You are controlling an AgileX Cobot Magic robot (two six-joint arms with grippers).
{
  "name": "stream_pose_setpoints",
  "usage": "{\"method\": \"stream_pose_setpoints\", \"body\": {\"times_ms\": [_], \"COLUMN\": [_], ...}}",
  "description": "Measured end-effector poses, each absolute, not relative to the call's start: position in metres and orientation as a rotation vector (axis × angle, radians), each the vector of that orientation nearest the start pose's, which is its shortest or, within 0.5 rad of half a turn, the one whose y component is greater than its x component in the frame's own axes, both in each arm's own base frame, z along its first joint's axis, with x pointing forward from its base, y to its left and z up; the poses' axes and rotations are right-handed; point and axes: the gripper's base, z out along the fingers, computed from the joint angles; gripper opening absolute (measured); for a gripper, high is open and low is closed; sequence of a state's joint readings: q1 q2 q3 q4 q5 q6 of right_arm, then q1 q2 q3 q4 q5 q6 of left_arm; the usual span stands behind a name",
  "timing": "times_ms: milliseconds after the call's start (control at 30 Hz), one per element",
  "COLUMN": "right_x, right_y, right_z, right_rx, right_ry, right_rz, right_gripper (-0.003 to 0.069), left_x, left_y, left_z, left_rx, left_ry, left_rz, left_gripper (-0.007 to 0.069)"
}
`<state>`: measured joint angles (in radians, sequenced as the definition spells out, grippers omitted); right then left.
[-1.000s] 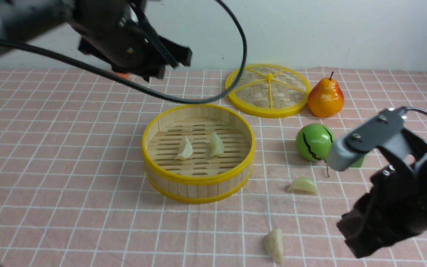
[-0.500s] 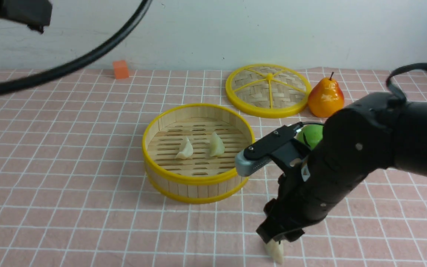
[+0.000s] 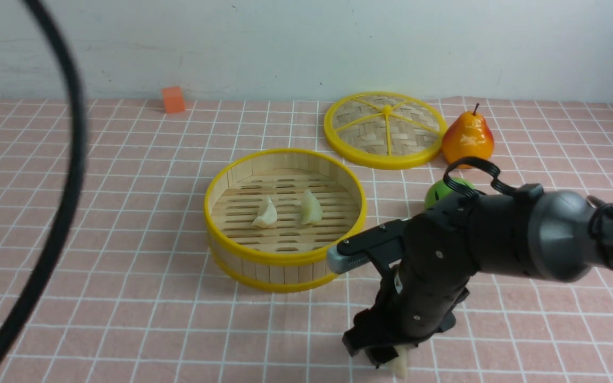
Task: Put the dumplings into the steamer on the table with the pink tablecloth.
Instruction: 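Reach for and grasp a dumpling lying on the table beside the steamer, then place the dumpling in the bamboo steamer basket with the right gripper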
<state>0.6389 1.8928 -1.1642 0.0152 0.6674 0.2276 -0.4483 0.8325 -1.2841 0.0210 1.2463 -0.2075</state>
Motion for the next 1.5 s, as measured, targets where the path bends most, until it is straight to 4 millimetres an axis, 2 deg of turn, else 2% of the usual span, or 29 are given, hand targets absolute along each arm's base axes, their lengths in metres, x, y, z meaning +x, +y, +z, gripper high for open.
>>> {"method": "stream_pose_setpoints", "body": {"times_ms": [33,67,100,133,233,400,567,633,733,800,833,867,1100,1300,1500], "right_x": [0.292,0.292,0.292,0.291,0.29,0.294,0.313,0.322,0.338,0.344,0.356,0.356,0.392,0.405,0.408], "right_y": [0.217,0.217,0.217,0.217,0.217,0.222,0.237,0.244,0.257,0.261,0.27,0.27,0.297,0.306,0.308], "right_z": [0.158,0.159,0.16,0.162,0.175,0.221,0.285,0.301,0.313,0.315,0.306,0.308,0.26,0.227,0.211], "right_rx": [-0.576,-0.574,-0.574,-0.578,-0.614,-0.744,-0.832,-0.834,-0.827,-0.822,-0.821,-0.82,-0.802,-0.793,-0.8], "right_ry": [2.845,2.85,2.85,2.86,2.863,2.826,2.679,2.626,2.57,2.556,2.556,2.551,2.523,2.515,2.542], "right_rz": [0.174,0.172,0.175,0.178,0.179,0.188,0.234,0.252,0.279,0.287,0.292,0.294,0.305,0.306,0.296], "right_gripper": [0.0416,0.0314,0.0265,0.0253,0.0241,0.0241,0.0241,0.0241,0.0241,0.0241,0.0241,0.0241,0.0241,0.024,0.0261], "left_x": [0.1,0.087,0.08,0.074,0.062,0.052,0.056,0.057,0.058,0.058,0.056,0.056,0.054,0.054,0.054], "left_y": [-0.046,-0.04,-0.036,-0.033,-0.027,-0.021,-0.019,-0.02,-0.02,-0.02,-0.019,-0.019,-0.018,-0.018,-0.017], "left_z": [0.446,0.442,0.44,0.438,0.433,0.423,0.409,0.405,0.401,0.4,0.4,0.4,0.4,0.4,0.4], "left_rx": [0.273,0.27,0.268,0.267,0.264,0.26,0.261,0.263,0.265,0.265,0.264,0.264,0.262,0.263,0.262], "left_ry": [2.28,2.259,2.247,2.239,2.215,2.209,2.247,2.26,2.267,2.263,2.258,2.258,2.25,2.249,2.248], "left_rz": [-0.317,-0.323,-0.325,-0.327,-0.326,-0.308,-0.257,-0.249,-0.245,-0.244,-0.245,-0.246,-0.249,-0.246,-0.239], "left_gripper": [-0.0013,-0.0013,-0.0013,-0.0013,-0.0013,-0.0013,-0.0013,-0.0013,-0.0013,-0.0013,-0.0013,-0.0013,-0.0013,-0.0013,-0.0013]}}
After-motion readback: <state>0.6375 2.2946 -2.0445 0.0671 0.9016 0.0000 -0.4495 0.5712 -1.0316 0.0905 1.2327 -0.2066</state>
